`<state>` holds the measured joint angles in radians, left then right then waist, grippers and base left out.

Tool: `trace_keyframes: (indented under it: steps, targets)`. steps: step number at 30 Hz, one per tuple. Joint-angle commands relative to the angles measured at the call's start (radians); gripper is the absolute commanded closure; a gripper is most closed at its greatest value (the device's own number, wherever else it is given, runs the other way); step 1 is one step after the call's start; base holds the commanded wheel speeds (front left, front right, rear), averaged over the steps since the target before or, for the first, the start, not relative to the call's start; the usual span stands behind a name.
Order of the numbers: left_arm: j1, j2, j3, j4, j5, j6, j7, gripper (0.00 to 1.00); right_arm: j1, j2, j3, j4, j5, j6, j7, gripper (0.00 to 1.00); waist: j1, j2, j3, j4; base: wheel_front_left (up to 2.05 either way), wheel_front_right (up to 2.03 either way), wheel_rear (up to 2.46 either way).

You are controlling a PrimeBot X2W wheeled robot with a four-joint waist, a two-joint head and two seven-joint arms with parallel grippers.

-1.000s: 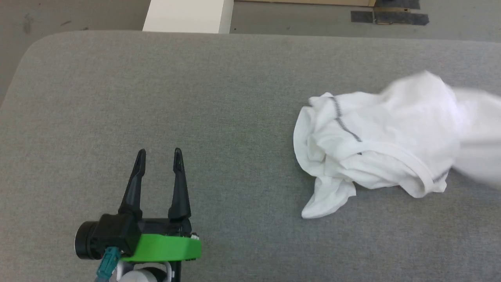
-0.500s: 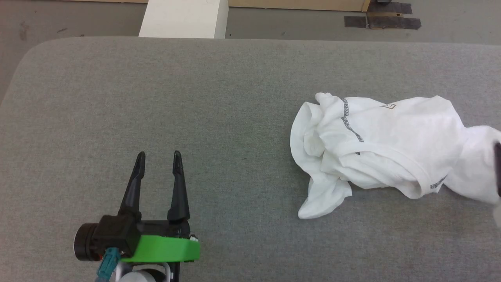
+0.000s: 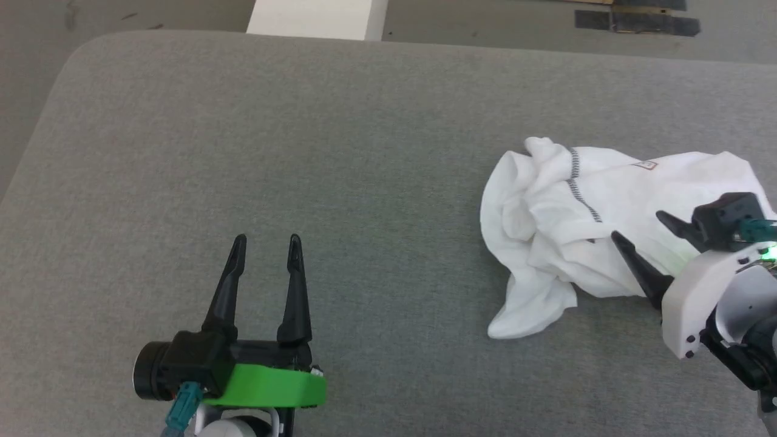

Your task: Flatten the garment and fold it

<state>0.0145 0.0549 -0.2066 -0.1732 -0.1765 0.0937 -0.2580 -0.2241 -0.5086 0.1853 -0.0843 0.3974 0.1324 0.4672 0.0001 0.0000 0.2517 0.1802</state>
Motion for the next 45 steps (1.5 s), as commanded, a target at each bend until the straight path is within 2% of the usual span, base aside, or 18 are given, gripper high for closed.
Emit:
trace_keyframes:
  steps: [1, 4, 5, 7, 8, 11, 15, 20, 23, 27, 31, 33, 34, 35, 36, 41, 45]
  targets:
    - [-0.017, -0.005, 0.0, -0.001, -0.009, 0.004, -0.004, 0.0, -0.028, -0.022, 0.028, 0.018, 0.003, -0.002, 0.006, 0.0, -0.0001, 0.0, 0.026, 0.031, 0.0, 0.0, 0.0]
    - [-0.021, -0.005, -0.004, 0.002, -0.011, 0.005, -0.004, 0.0, -0.052, -0.052, 0.078, 0.068, 0.013, -0.002, 0.009, 0.0, -0.0001, 0.0, 0.033, 0.044, 0.0, 0.0, 0.0]
    - [-0.022, -0.005, -0.005, 0.004, -0.011, 0.007, -0.004, 0.0, -0.058, -0.063, 0.1, 0.088, 0.018, -0.002, 0.015, 0.03, -0.0001, 0.0, 0.032, 0.047, 0.0, 0.0, 0.0]
    - [-0.023, -0.005, -0.007, 0.007, -0.014, 0.01, -0.004, 0.0, -0.073, -0.078, 0.126, 0.117, 0.022, -0.002, 0.011, 0.91, -0.0001, 0.0, 0.029, 0.049, 0.0, 0.0, 0.0]
    - [-0.023, -0.005, -0.008, 0.009, -0.015, 0.011, -0.004, 0.0, -0.079, -0.083, 0.137, 0.127, 0.019, -0.002, 0.003, 1.0, -0.0001, 0.0, 0.024, 0.049, 0.0, 0.0, 0.0]
    - [-0.017, -0.005, -0.006, 0.016, -0.016, 0.011, -0.004, 0.0, -0.106, -0.077, 0.148, 0.136, 0.032, -0.002, -0.04, 1.0, -0.0001, 0.0, -0.001, 0.037, 0.0, 0.0, 0.0]
    - [-0.006, -0.005, 0.004, 0.02, -0.012, 0.003, -0.004, 0.0, -0.137, -0.063, 0.149, 0.083, 0.066, -0.002, -0.074, 1.0, -0.0001, 0.0, -0.037, 0.008, 0.0, 0.0, 0.0]
    - [0.008, -0.005, 0.021, 0.017, -0.014, -0.003, -0.004, 0.0, -0.11, -0.079, 0.194, -0.061, 0.176, -0.002, -0.008, 1.0, -0.0001, 0.0, -0.07, -0.039, 0.0, 0.0, 0.0]
    - [0.015, -0.005, 0.02, 0.016, -0.018, -0.004, -0.004, 0.0, -0.027, -0.144, 0.249, -0.159, 0.268, -0.002, 0.093, 1.0, -0.0001, 0.0, -0.076, -0.057, 0.0, 0.0, 0.0]
    - [0.016, -0.005, 0.02, 0.011, -0.024, -0.001, -0.004, 0.0, 0.133, -0.204, 0.269, -0.219, 0.347, -0.002, 0.18, 1.0, -0.0001, 0.0, -0.069, -0.068, 0.0, 0.0, 0.0]
    - [0.013, -0.005, 0.014, 0.008, -0.029, 0.0, -0.004, 0.0, 0.285, -0.209, 0.271, -0.209, 0.393, -0.002, 0.236, 1.0, -0.0001, 0.0, -0.05, -0.072, 0.0, 0.0, 0.0]
    - [0.009, -0.005, 0.01, 0.01, -0.03, -0.001, -0.004, 0.0, 0.321, -0.205, 0.269, -0.196, 0.377, -0.002, 0.242, 1.0, -0.0001, 0.0, -0.044, -0.07, 0.0, 0.0, 0.0]
    - [0.007, -0.005, 0.01, 0.012, -0.03, -0.001, -0.004, 0.0, 0.328, -0.2, 0.27, -0.194, 0.363, -0.002, 0.237, 0.73, -0.0001, 0.0, -0.043, -0.07, 0.0, 0.0, 0.0]
    - [0.006, -0.005, 0.011, 0.013, -0.03, 0.0, -0.004, 0.0, 0.328, -0.192, 0.266, -0.193, 0.352, -0.002, 0.226, 0.57, -0.0001, 0.0, -0.043, -0.071, 0.0, 0.0, 0.0]
    - [0.005, -0.005, 0.013, 0.015, -0.03, 0.0, -0.004, 0.0, 0.322, -0.179, 0.26, -0.194, 0.341, -0.002, 0.209, 0.0, -0.0001, 0.0, -0.044, -0.074, 0.0, 0.0, 0.0]
    - [0.014, -0.005, 0.025, 0.021, -0.026, -0.002, -0.004, 0.0, 0.239, -0.125, 0.211, -0.234, 0.306, -0.002, 0.101, 0.0, -0.0001, 0.0, -0.062, -0.09, 0.0, 0.0, 0.0]
    - [0.023, -0.005, 0.033, 0.017, -0.021, -0.006, -0.004, 0.0, 0.194, -0.049, 0.097, -0.26, 0.271, -0.002, -0.027, 0.0, -0.0001, 0.0, -0.072, -0.102, 0.0, 0.0, 0.0]
